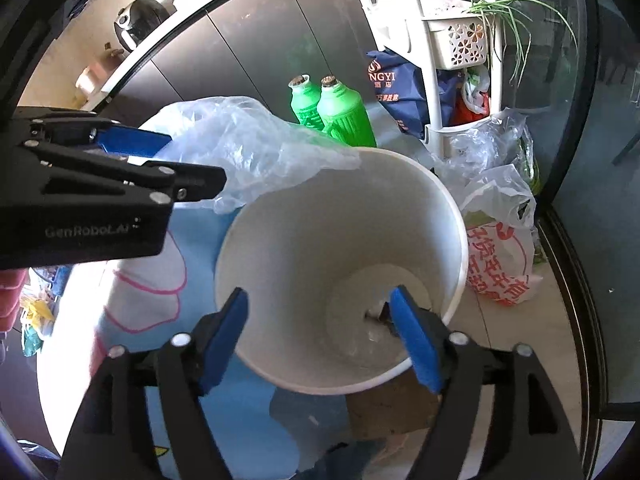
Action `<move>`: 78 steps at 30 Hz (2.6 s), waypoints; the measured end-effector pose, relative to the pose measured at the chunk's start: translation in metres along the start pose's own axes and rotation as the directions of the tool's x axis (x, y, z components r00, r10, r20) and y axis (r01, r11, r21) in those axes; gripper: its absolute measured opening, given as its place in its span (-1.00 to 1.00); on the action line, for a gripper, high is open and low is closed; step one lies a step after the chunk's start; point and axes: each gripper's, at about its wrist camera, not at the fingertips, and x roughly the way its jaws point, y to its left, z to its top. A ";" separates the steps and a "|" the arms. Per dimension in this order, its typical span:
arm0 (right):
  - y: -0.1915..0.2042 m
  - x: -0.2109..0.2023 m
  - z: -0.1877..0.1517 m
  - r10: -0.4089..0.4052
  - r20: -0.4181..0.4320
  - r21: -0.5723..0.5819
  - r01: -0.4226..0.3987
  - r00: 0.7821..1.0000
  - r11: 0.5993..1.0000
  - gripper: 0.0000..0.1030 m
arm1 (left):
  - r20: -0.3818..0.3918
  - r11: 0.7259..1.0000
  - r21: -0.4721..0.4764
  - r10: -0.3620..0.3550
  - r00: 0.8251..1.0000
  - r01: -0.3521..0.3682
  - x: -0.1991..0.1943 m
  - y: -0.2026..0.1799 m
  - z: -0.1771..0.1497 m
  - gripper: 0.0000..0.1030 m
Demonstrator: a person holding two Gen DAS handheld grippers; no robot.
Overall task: Collect trash
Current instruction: 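Open the right tool over the white bucket while the left tool lowers the plastic bag into it, then release the plastic bag into the bucket with the left tool and return both tools to the table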
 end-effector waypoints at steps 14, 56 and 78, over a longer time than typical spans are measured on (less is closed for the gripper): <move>0.006 -0.015 -0.007 0.025 0.030 0.007 -0.025 0.999 1.000 0.84 | 0.041 0.959 -0.162 -0.231 0.972 0.234 -0.030 0.035 -0.002 0.48; -0.003 -0.036 -0.017 0.030 0.051 0.016 -0.031 0.998 0.999 0.84 | 0.011 0.924 -0.183 -0.341 0.940 0.337 -0.043 0.030 0.000 0.13; 0.154 -0.118 -0.017 0.112 0.084 -0.195 -0.094 0.990 0.976 0.93 | 0.295 0.783 -0.591 -0.013 0.955 0.193 -0.168 0.177 -0.227 0.84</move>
